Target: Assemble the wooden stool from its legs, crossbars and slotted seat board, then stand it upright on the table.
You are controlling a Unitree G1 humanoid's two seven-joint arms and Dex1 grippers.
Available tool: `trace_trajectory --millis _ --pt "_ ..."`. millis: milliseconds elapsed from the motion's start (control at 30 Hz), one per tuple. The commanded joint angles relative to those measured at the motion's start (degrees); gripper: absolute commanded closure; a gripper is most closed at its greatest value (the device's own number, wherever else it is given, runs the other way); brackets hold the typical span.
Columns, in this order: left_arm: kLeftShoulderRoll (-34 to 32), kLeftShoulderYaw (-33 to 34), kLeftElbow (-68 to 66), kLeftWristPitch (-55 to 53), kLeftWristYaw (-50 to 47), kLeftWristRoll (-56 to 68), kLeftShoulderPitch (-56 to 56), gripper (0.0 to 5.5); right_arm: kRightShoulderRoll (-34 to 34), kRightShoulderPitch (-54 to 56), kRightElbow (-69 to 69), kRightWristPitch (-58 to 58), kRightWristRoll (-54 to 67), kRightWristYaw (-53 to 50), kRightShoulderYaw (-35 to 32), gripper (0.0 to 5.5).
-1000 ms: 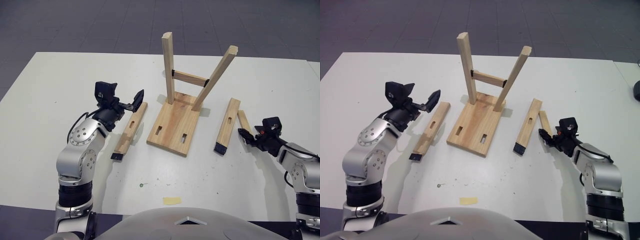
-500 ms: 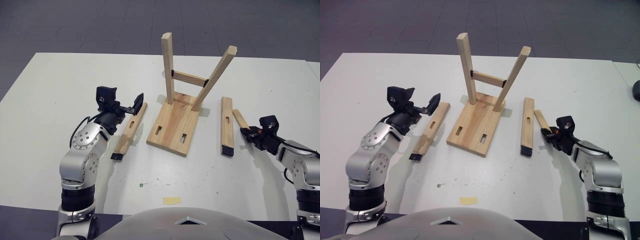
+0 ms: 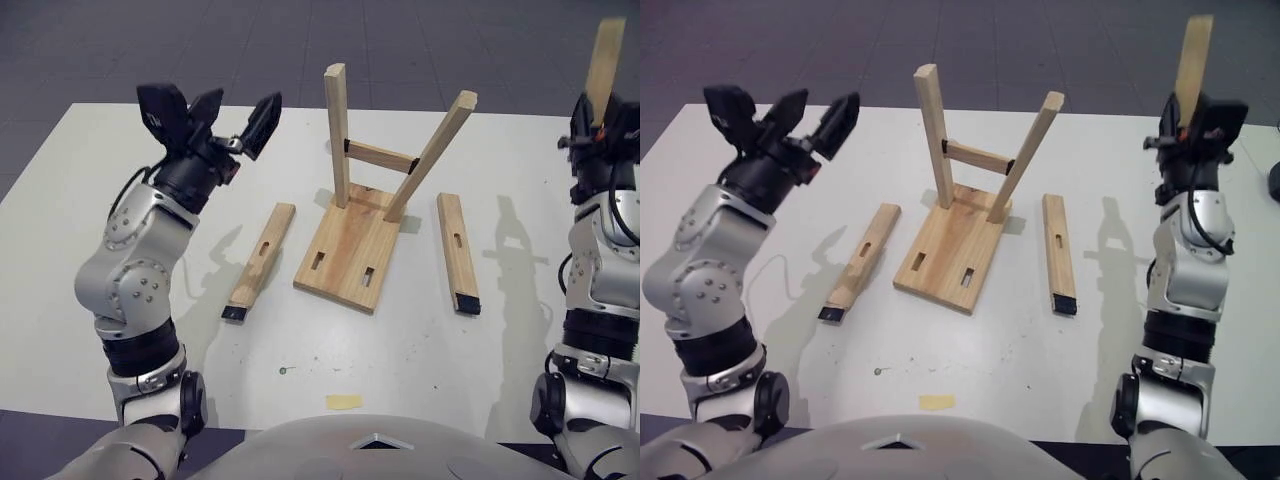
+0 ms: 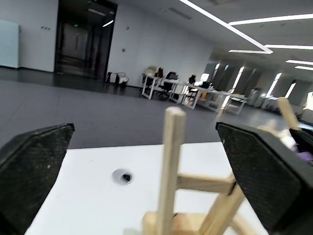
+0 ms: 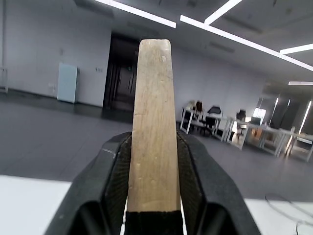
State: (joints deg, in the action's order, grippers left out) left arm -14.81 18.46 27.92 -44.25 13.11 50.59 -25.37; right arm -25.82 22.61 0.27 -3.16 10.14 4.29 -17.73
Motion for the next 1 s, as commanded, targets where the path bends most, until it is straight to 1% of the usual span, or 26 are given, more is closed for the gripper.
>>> trace_trajectory --millis 33,167,267,333,467,633,700,967,1000 --pt "-1.8 4.3 -2.0 -3.1 -0.1 14.2 -4.8 0.1 2.3 3.5 -6.8 5.3 -0.6 3.1 5.1 4.21" --pt "-2.8 3.8 -6.7 -5.2 -1.0 20.7 -5.2 0.1 4.8 1.3 -15.9 4.3 2.8 6.9 9.8 4.21" --pt "-3.9 2.2 -8.5 -6.6 -0.2 22.7 -5.5 0.1 4.2 -0.3 -21.7 2.7 5.9 14.0 15.5 4.21" --pt "-4.1 1.4 -9.3 -7.2 -0.5 24.2 -6.1 0.1 3.8 -0.6 -23.0 1.9 7.5 17.8 17.7 4.21" --pt "-3.9 -1.7 -10.0 -7.6 -0.7 24.6 -7.3 0.1 5.8 -2.3 -23.8 0.0 8.4 18.9 19.9 4.21" --pt "-3.5 -3.3 -8.9 -7.6 -1.0 28.0 -7.3 0.1 7.7 -4.8 -22.6 0.6 6.7 20.1 23.2 4.21" --pt "-3.4 -3.3 -10.3 -7.4 -2.2 29.4 -8.4 0.1 8.7 -5.0 -22.4 0.9 5.8 19.8 24.1 4.21" --pt "-1.2 -6.8 -11.6 -6.6 -7.7 28.4 -11.1 0.1 13.9 -5.2 -21.4 1.7 1.9 18.7 29.2 4.21" --pt "-1.3 -7.1 -11.5 -6.7 -7.8 28.3 -11.1 0.29 14.5 -5.4 -21.3 1.8 1.4 18.4 29.6 4.21"
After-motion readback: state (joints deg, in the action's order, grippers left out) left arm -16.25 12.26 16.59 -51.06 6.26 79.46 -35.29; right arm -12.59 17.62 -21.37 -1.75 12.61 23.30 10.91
